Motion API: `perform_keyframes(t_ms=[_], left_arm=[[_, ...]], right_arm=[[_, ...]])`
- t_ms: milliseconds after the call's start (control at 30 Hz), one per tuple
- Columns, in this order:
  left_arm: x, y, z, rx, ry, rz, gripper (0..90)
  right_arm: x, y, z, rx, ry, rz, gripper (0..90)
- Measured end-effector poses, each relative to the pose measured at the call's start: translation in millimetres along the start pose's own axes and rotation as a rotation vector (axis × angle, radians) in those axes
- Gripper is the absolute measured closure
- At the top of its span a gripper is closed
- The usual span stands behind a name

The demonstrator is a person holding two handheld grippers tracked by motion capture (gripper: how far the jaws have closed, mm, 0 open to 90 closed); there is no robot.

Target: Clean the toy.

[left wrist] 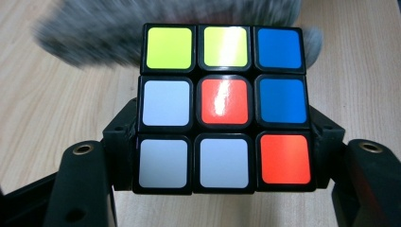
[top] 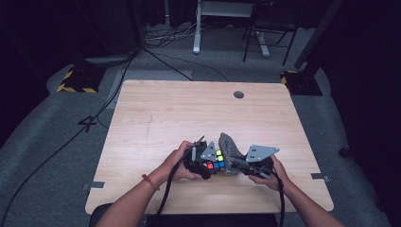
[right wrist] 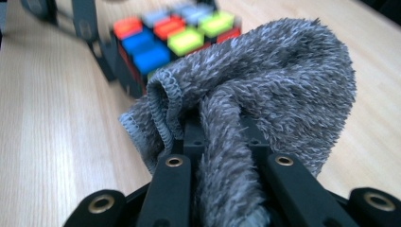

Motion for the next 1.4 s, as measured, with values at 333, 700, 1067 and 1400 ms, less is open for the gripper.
perform_keyframes(t_ms=[333, 700, 1067, 1400], left_arm=[[-0.3, -0.1, 0.8, -0.007, 0.013, 0.000, 33.5], [-3.7, -1.6, 6.2, 0.000, 0.028, 0.003, 33.6], [-2.5, -1.6, 0.2, -0.009, 0.005, 0.014, 33.6], [-4.2, -0.2, 7.0, 0.005, 0.027, 0.011, 33.6]], right_arm=[[-2.7, -4.9, -2.1, 0.004, -0.001, 0.029, 78.4], [-13.6, -9.2, 4.7, 0.040, -0.002, 0.055, 78.4], [-18.0, -16.9, -4.9, -0.007, -0.008, 0.102, 78.2], [-16.4, -12.6, 2.1, 0.029, -0.020, 0.044, 78.0]])
Point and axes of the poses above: each handheld gripper's, and its own axes: y roughly forward along the jaws, x roughly out of its underside, z roughly to its right, the point moved 7 cm from there along y, roughly forward along the jaws, and after that the axes turned 10 degrees about -y, right-handed, at the moved point
